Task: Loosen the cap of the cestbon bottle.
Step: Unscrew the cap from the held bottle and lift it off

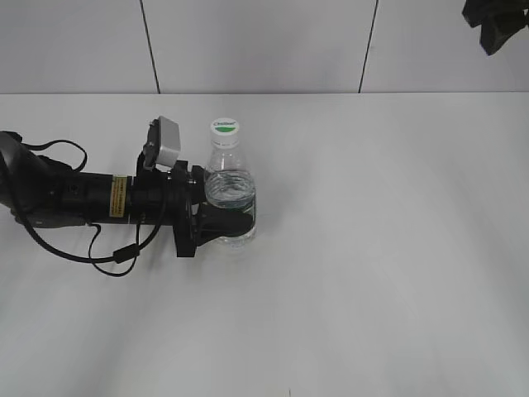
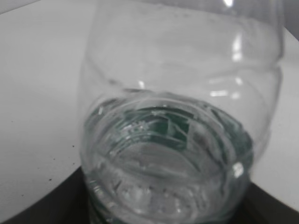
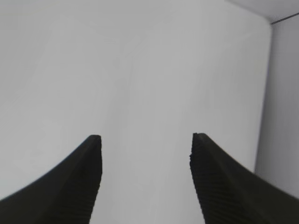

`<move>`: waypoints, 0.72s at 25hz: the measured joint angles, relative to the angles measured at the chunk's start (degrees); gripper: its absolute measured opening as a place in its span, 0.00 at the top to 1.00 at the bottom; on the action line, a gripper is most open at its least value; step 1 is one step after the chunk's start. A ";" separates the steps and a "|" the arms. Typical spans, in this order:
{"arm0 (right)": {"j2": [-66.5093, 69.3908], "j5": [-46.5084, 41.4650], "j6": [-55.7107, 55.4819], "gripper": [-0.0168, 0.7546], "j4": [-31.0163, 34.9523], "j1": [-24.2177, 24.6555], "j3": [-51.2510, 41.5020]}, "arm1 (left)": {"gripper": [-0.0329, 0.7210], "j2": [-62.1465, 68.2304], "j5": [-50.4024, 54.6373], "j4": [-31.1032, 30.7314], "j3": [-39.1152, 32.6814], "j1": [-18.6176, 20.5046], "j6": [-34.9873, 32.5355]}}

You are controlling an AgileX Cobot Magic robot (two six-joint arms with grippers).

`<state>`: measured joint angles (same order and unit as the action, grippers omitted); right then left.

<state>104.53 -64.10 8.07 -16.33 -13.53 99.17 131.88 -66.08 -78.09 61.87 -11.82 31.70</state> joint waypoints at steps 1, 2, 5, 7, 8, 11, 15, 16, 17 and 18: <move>0.69 -2.12 2.14 0.38 3.01 -0.24 1.44 | 0.41 0.00 0.00 0.00 0.00 0.00 0.00; 1.34 -3.70 4.18 0.38 5.88 -0.55 2.76 | 0.41 0.00 0.00 0.00 0.00 0.00 0.00; 3.02 -5.00 12.03 0.38 12.73 -2.40 5.91 | 0.41 0.00 -0.05 -0.02 0.00 0.00 0.00; 3.71 -5.14 15.70 0.38 15.30 -4.33 7.20 | 0.41 0.00 -0.11 -0.07 0.00 0.00 0.00; 3.83 -5.20 17.19 0.38 15.89 -5.39 7.60 | 0.41 0.00 -0.11 -0.07 0.00 0.00 0.00; 3.83 -5.39 20.34 0.38 15.59 -8.87 7.96 | 0.41 0.00 -0.11 -0.21 0.00 0.00 0.00; 3.83 -5.53 23.56 0.38 15.03 -15.14 7.96 | 0.41 0.00 -0.11 -0.42 0.00 0.00 0.00; 3.89 -5.53 24.29 0.38 15.08 -16.70 7.96 | 0.41 0.00 -0.11 -0.42 0.00 0.00 0.00; 4.00 -5.53 25.34 0.38 15.15 -18.59 7.96 | 0.41 0.00 -0.11 -0.42 0.00 0.00 0.00; 4.24 -5.53 26.44 0.38 15.27 -20.40 7.96 | 0.41 0.00 -0.11 -0.42 0.00 0.00 0.00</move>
<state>108.78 -69.62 34.51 -1.07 -33.94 107.13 131.88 -66.18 -78.51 61.87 -11.82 31.70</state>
